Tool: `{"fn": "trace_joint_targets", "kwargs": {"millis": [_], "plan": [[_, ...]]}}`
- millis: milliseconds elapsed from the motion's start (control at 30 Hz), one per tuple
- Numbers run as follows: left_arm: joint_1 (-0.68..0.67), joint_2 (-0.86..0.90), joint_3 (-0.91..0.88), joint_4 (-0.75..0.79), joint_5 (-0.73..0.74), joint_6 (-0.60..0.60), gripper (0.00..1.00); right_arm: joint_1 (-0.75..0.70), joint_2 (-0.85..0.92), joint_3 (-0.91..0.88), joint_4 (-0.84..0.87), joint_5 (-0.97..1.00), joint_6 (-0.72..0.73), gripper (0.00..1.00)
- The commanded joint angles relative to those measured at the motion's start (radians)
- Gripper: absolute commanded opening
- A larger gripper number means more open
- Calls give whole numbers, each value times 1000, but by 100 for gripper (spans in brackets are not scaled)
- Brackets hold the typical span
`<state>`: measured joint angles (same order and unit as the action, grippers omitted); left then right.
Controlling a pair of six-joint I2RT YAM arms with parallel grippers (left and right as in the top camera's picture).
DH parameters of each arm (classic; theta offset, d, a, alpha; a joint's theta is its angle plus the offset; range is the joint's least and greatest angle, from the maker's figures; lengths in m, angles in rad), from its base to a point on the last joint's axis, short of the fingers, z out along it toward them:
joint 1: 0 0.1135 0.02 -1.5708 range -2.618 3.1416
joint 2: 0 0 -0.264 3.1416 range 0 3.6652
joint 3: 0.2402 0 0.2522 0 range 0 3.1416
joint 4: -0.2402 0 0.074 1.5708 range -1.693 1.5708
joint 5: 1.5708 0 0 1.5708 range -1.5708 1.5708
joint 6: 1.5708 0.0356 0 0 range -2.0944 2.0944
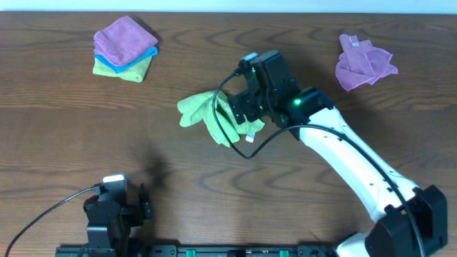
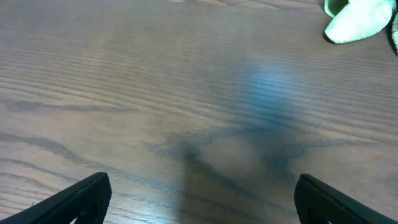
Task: Fold the cloth
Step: 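Lift the green cloth with the right gripper and carry it to table center, then reach left gripper to the hanging green cloth and grasp its edge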
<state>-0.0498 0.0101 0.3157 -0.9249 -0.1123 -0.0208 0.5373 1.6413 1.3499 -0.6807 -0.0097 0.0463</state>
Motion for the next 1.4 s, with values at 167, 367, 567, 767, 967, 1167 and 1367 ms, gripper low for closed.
{"fn": "trace_joint_targets", "kwargs": {"millis": [167, 367, 567, 767, 967, 1167, 1367], "plan": [[-4, -6, -18, -51, -26, 18, 96, -80, 61, -73, -51, -198, -138, 99], [-4, -6, -18, -51, -26, 18, 95, -110, 185, -93, -21, -272, -316, 99], [-4, -6, -18, 3, -8, 17, 96, -138, 269, -93, 33, -283, -356, 99], [-4, -6, -18, 20, 71, 16, 95, -168, 346, -93, 96, -355, -362, 98], [-4, -5, -14, 132, 192, -24, 95, -171, 369, -93, 112, -365, -361, 29], [-4, 152, 97, 226, 279, -224, 95, -169, 322, -92, 81, -366, -296, 1], [-4, 644, 370, 228, 558, -227, 95, -162, 260, -92, 47, -376, -267, 1]]}}
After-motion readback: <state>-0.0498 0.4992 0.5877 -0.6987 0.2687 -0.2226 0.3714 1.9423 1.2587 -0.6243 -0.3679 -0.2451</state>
